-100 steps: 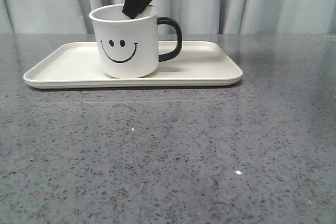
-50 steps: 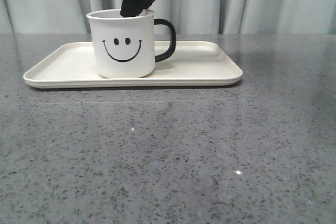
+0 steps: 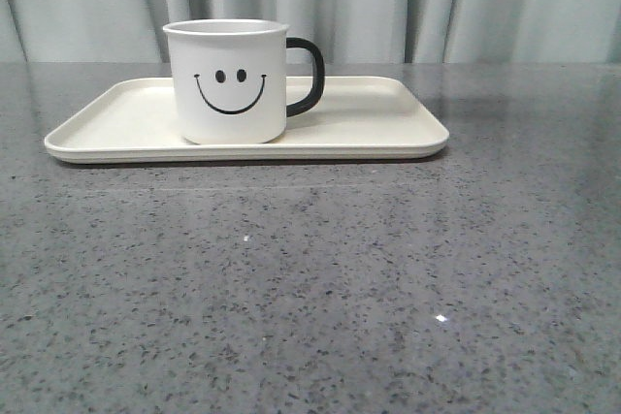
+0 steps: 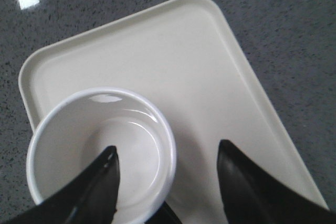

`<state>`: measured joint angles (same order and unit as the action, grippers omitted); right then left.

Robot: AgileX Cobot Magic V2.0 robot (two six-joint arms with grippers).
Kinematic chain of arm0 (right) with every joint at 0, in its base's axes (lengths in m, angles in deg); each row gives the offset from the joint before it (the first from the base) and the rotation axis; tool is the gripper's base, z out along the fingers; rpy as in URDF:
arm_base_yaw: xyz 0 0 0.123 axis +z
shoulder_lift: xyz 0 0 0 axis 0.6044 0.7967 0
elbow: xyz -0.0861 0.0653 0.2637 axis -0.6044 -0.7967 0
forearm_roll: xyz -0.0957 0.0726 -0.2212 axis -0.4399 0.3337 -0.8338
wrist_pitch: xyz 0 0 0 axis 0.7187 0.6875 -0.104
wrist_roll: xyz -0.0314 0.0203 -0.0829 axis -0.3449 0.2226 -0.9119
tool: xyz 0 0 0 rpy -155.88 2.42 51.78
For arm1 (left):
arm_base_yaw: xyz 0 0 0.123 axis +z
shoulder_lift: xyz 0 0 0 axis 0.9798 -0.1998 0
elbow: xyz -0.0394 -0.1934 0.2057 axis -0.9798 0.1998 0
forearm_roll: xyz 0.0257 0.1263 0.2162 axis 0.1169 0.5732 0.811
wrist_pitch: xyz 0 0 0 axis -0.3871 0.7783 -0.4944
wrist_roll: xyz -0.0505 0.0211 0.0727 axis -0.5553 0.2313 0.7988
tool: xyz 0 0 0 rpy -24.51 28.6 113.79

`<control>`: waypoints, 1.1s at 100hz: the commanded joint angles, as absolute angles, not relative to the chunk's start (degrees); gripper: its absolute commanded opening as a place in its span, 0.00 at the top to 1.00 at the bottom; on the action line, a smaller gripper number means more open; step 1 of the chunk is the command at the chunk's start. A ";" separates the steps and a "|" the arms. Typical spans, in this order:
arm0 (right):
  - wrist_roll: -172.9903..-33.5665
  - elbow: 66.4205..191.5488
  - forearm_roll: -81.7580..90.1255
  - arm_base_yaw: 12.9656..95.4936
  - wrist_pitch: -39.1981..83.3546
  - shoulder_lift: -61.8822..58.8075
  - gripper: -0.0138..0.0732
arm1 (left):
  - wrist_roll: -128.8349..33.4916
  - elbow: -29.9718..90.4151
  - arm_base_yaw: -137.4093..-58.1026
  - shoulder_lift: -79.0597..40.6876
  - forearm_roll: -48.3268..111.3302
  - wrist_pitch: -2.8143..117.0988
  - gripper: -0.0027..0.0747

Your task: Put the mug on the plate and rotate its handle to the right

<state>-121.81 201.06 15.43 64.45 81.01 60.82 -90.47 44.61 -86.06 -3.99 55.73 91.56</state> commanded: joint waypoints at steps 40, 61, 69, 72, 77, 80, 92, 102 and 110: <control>-117.21 193.56 16.72 51.59 78.15 39.87 0.35 | -90.58 43.17 -85.95 -3.83 55.24 87.88 0.37; -117.21 180.32 16.31 47.10 75.27 28.77 0.35 | -90.58 43.17 -85.95 -3.83 55.24 87.88 0.37; -117.21 176.83 14.34 46.14 73.75 24.82 0.35 | -90.58 43.17 -85.95 -3.83 55.24 87.88 0.37; -117.16 175.69 13.81 45.77 73.36 23.03 0.35 | -90.58 43.17 -85.95 -3.83 55.24 87.88 0.37; -116.51 173.60 13.73 45.20 72.50 20.56 0.35 | -90.58 43.17 -85.95 -3.83 55.24 87.88 0.37; -116.16 171.99 13.68 44.90 71.87 19.12 0.35 | -90.58 43.17 -85.95 -3.83 55.24 87.88 0.37; -115.66 165.71 13.48 43.87 68.54 13.53 0.35 | -90.58 43.17 -85.95 -3.83 55.24 87.88 0.37; -115.49 159.25 12.99 42.77 65.86 8.60 0.35 | -90.58 43.17 -85.95 -3.83 55.24 87.88 0.37; -115.25 152.68 12.63 41.71 62.97 4.81 0.35 | -90.58 43.17 -85.95 -3.83 55.24 87.88 0.37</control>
<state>-115.58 157.06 12.58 43.01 69.43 9.59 -90.47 44.61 -86.06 -3.99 55.73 91.56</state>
